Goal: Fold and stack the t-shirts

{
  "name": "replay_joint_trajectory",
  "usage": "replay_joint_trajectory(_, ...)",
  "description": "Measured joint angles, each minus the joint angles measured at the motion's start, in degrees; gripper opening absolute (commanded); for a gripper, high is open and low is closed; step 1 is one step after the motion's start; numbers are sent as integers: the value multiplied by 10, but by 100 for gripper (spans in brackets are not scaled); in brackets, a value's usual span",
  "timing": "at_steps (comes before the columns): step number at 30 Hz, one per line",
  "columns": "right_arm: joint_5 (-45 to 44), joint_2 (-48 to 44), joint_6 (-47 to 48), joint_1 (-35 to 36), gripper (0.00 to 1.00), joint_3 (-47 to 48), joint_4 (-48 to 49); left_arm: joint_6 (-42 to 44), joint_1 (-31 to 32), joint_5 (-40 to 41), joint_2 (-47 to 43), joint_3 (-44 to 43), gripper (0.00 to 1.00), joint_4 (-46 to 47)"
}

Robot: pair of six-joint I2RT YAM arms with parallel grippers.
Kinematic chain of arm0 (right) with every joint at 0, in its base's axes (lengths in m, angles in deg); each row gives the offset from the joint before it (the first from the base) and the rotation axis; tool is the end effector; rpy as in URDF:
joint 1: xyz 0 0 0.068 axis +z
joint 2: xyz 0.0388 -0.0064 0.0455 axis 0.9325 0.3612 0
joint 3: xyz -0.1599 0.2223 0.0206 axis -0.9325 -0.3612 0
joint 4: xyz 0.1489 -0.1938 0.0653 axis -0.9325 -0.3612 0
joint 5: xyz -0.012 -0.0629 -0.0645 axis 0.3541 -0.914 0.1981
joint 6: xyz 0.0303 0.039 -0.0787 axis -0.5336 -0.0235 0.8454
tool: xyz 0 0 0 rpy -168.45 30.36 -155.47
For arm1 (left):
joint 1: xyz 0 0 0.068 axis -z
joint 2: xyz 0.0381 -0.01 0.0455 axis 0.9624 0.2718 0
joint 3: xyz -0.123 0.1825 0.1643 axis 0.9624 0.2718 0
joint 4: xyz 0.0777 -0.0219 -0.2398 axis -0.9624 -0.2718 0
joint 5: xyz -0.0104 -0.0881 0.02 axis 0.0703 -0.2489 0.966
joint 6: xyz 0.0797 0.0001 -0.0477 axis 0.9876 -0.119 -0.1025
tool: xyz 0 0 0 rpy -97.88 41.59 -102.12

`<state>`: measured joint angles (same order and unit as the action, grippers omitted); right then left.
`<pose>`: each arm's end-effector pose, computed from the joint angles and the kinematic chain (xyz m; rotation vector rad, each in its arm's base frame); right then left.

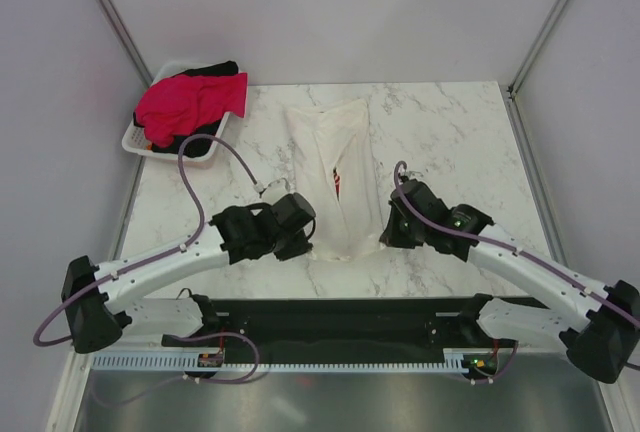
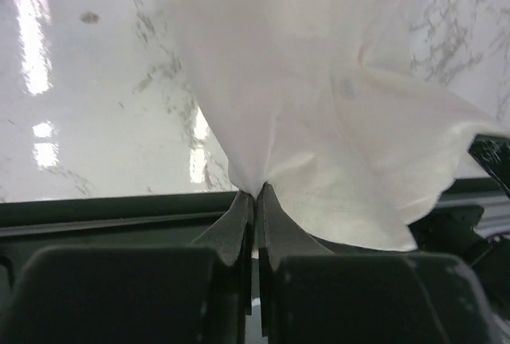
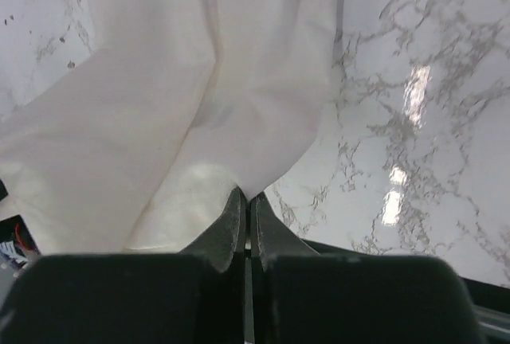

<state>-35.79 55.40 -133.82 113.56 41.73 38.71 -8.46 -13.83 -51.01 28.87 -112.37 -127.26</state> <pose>0.1640 0.1515 0.2249 0.0848 2.5819 0.5243 0.1379 -0.1970 0.2410 -0.3294 2.6059 -0.5175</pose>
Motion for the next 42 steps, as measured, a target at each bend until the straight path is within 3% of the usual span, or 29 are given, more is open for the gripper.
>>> replay_joint_trajectory(8,-39,155,87,-76,0,123,3,107,-135,7,98,-85,2,-19)
replay_joint_trajectory(15,-34,274,148,-132,0,226,19,187,-217,-7,209,-186,2,-8)
replay_joint_trajectory(27,-20,453,203,-174,0,369,30,273,-296,-43,387,-322,2,-4)
replay_joint_trajectory(30,-20,489,208,-181,0,390,30,288,-311,-56,429,-359,9,-3)
replay_joint_trajectory(31,-19,499,209,-183,2,396,30,293,-316,-60,443,-369,18,-3)
replay_joint_trajectory(32,-19,509,209,-186,10,402,29,299,-321,-66,457,-378,27,-3)
replay_joint_trajectory(33,-17,523,209,-189,25,412,26,306,-326,-71,472,-387,45,-4)
replay_joint_trajectory(34,-16,539,207,-193,55,427,22,316,-333,-75,490,-402,58,-8)
replay_joint_trajectory(36,-7,581,206,-205,71,476,12,329,-351,-97,535,-439,62,-14)
replay_joint_trajectory(42,19,704,216,-249,74,705,-35,355,-437,-142,674,-613,66,-80)
